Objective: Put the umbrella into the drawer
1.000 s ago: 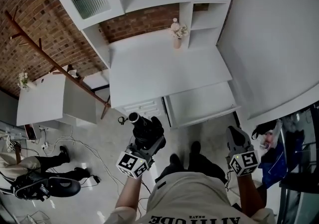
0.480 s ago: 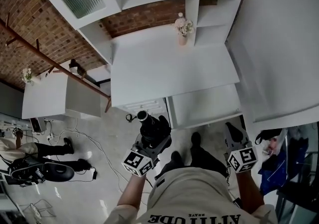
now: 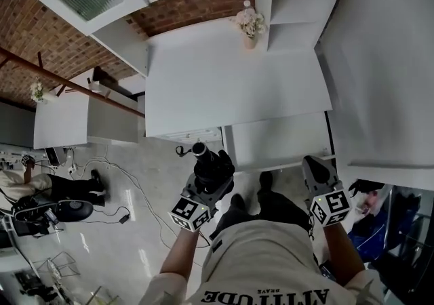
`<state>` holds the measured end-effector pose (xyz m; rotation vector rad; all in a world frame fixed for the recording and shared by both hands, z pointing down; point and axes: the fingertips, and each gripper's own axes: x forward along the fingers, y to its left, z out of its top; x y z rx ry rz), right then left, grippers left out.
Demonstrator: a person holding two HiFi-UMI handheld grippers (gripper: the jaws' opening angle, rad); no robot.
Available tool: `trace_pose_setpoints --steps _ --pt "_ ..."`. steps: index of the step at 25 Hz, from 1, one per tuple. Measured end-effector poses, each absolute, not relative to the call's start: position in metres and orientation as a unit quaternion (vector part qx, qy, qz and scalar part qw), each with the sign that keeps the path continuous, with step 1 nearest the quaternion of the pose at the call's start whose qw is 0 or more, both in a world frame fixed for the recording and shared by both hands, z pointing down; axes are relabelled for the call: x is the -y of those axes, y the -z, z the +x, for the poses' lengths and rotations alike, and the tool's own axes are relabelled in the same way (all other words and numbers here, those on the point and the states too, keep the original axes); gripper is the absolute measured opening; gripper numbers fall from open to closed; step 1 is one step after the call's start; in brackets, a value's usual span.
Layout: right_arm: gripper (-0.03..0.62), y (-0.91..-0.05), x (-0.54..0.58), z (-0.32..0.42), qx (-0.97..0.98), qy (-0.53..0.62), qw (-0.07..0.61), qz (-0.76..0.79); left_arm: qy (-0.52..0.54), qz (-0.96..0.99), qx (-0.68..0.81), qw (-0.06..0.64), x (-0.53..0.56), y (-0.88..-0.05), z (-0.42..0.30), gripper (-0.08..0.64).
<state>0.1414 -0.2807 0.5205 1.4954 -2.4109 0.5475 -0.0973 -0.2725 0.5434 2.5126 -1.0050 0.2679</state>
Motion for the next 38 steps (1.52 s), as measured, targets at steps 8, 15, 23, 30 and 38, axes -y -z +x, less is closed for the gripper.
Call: trace_pose_setpoints --steps 8,15,23,30,38 --pt "0.034 -0.557 0.302 0.145 0.840 -0.220 0.142 0.475 -0.161 0.889 0.354 0.242 0.294 -0.615 -0.072 0.259" --pt "0.034 -0.577 0.316 0.148 0.844 -0.241 0.146 0.456 -0.213 0.879 0.332 0.268 0.307 -0.668 -0.052 0.258" --pt "0.034 -0.609 0.325 0.163 0.833 -0.275 0.152 0.456 -0.312 0.875 0.277 0.244 0.320 -0.734 -0.031 0.258" --pt "0.034 -0.627 0.330 0.176 0.826 -0.292 0.155 0.457 -0.393 0.863 0.228 0.221 0.324 -0.785 -0.013 0.258" --pt "0.034 -0.648 0.335 0.188 0.820 -0.306 0.157 0.458 -0.467 0.835 0.189 0.219 0.318 -0.854 0.007 0.258"
